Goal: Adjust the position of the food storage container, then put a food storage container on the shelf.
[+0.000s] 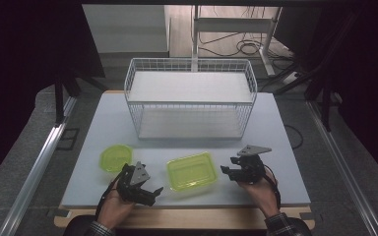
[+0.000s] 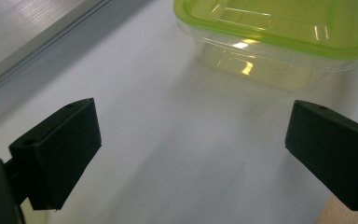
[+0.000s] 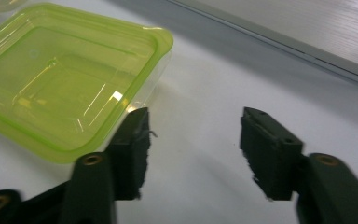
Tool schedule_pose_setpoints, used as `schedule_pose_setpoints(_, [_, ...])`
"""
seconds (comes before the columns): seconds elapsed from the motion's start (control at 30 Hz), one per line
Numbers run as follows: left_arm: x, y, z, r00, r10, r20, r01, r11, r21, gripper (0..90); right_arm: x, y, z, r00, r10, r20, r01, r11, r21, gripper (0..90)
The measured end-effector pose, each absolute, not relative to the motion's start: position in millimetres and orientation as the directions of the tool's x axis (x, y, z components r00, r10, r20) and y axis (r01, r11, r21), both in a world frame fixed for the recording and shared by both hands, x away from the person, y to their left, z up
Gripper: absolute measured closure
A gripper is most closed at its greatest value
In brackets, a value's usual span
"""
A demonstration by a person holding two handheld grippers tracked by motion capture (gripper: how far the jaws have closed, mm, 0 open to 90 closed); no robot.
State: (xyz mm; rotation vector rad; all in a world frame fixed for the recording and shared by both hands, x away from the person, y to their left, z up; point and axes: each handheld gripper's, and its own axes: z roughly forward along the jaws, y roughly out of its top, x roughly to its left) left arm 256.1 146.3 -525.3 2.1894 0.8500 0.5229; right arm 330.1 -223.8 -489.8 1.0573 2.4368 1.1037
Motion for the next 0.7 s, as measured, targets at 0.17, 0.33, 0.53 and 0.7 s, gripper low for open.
schedule_pose_setpoints(0.17, [256.4,147.1,-525.6,0.699,0.707,0.105,0.417,-0.522,0.744,3.3,328.4,-224.5,-493.0,-0.716,0.696,0.056,0.503,0.458,0.733,23.2])
schedule_pose_setpoints(0.33, [256.5,147.2,-525.7,0.699,0.707,0.110,0.417,-0.527,0.740,3.3,326.7,-223.2,-496.4,-0.732,0.680,0.045,0.489,0.477,0.730,14.0])
schedule_pose_setpoints(0.53, [256.8,147.5,-525.6,0.697,0.709,0.109,0.418,-0.525,0.742,3.4,328.8,-225.1,-498.3,-0.725,0.684,0.078,0.502,0.448,0.740,7.0])
schedule_pose_setpoints(0.7, [256.7,148.0,-525.5,0.696,0.709,0.110,0.417,-0.525,0.742,3.4,331.1,-224.0,-498.9,-0.713,0.695,0.093,0.515,0.429,0.743,4.6])
